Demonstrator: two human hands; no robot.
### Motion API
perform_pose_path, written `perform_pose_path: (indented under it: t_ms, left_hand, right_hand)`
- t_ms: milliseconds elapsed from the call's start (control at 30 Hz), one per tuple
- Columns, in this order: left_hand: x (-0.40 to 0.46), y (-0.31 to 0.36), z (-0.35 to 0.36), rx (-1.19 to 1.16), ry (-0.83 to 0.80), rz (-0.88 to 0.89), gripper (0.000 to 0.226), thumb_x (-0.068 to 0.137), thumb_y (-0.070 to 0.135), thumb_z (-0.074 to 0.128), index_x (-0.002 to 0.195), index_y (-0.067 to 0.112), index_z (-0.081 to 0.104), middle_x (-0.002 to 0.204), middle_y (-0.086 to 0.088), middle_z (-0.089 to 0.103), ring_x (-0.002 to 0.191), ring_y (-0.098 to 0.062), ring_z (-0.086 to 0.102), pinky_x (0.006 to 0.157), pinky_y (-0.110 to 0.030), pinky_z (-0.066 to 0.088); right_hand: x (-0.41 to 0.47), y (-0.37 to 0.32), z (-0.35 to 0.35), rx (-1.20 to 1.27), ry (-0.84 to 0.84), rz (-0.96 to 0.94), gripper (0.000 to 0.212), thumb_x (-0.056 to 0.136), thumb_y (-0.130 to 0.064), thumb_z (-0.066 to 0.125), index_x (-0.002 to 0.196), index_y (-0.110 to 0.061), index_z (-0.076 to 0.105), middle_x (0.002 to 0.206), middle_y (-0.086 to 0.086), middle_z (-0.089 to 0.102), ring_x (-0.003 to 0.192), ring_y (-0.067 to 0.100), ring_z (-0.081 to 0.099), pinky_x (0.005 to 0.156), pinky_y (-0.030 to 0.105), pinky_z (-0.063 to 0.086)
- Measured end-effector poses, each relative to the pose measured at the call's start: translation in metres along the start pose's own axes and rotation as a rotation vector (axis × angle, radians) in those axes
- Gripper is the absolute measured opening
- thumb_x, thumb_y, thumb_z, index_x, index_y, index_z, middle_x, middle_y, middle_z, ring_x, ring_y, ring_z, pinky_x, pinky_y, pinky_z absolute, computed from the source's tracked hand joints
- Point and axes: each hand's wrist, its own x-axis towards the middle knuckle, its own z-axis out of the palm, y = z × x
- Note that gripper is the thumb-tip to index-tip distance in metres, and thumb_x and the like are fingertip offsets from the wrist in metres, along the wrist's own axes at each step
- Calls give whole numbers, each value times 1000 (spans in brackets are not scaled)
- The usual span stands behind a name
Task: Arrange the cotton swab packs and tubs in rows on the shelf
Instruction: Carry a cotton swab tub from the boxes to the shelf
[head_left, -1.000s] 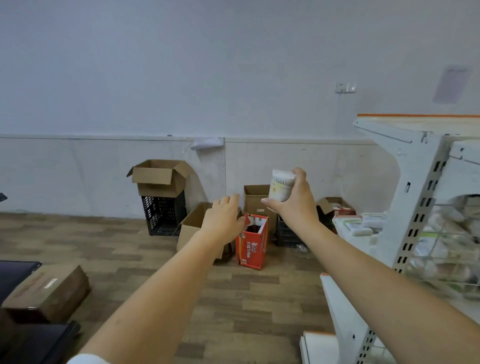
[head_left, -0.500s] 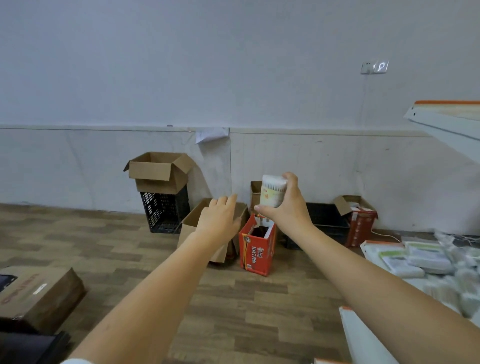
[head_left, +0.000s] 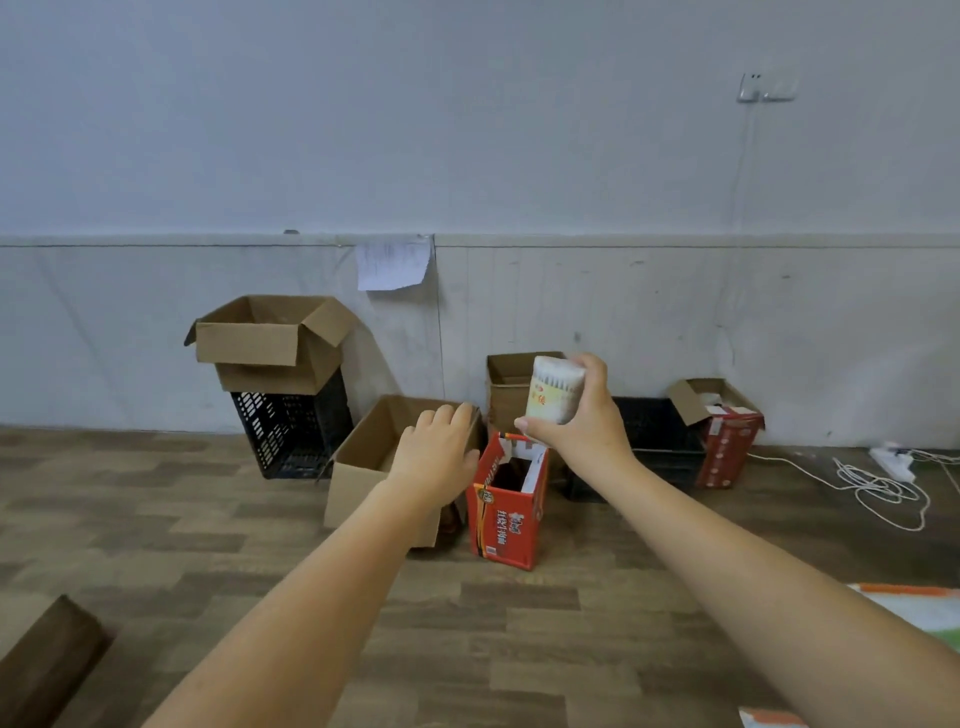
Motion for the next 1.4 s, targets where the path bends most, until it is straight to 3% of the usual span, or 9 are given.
perform_pose_path:
  t_ms: [267,367,600,800,1033,1400]
  left_hand:
    - [124,-14,32,63,-17,166,57,94,29,45,144,16,20,145,-7,35,133,-26,33,106,-39,31]
    - [160,-9,49,88,-29,227,55,94,30,45,143,16,22,141,-7,38,130,-26,35,104,-40,33]
    - [255,26,91,111,-37,378,50,95,30,42,140,14,27,141,-8,38,129,-27,34,102,-40,34]
    - [349,79,128,115,-71,512,51,95,29,42,141,14,26,140,-9,38,129,-28,34,101,-40,34]
    - [441,143,157,141,-71,704,53,95,31,41,142,12,24,140,-11,37,127,-29,35,101,-42,35]
    - [560,222,191,83,-57,1093,47,94,29,41,137,11,32,137,-11,41,124,-31,38,98,-43,35]
  right_hand:
    - [85,40,26,-80,123,63,92,69,-27,81,138,-24,21,137,2,39,119,16,44,91,31,48]
    - [111,58,25,-89,144,95,91,69,-24,80,138,-22,22,136,1,39,116,12,43,85,24,44]
    - [183,120,1,-148,242,185,89,70,-24,80,137,-19,23,135,2,40,116,16,47,83,24,44]
    - [244,179,-45,-204,343,265,89,69,-22,81,137,-18,24,125,-5,39,103,5,41,79,18,37]
    - [305,230,-87,-328,440,349,93,67,-30,81,138,-19,23,134,1,41,119,17,44,92,31,41]
    - [366,270,-120,-328,831,489,90,69,-27,81,137,-26,23,124,-6,47,108,14,52,92,43,49]
